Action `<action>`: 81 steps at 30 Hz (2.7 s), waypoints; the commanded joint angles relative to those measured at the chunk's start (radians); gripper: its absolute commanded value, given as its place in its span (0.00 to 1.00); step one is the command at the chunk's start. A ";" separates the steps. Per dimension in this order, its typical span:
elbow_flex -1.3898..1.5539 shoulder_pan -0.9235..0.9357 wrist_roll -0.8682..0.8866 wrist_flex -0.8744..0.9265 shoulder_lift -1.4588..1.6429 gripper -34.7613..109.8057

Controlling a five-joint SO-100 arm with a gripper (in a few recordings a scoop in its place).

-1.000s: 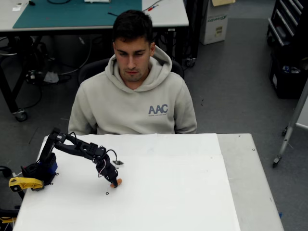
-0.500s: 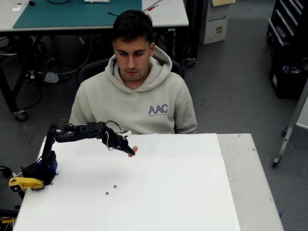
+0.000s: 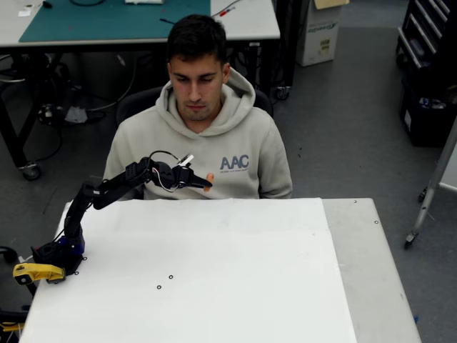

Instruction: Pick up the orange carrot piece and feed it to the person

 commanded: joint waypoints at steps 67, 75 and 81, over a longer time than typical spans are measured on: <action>-0.695 -0.414 -0.393 -0.586 -0.486 0.23; -0.695 -0.417 -0.393 -0.586 -0.469 0.23; -0.695 -0.417 -0.393 -0.586 -0.439 0.23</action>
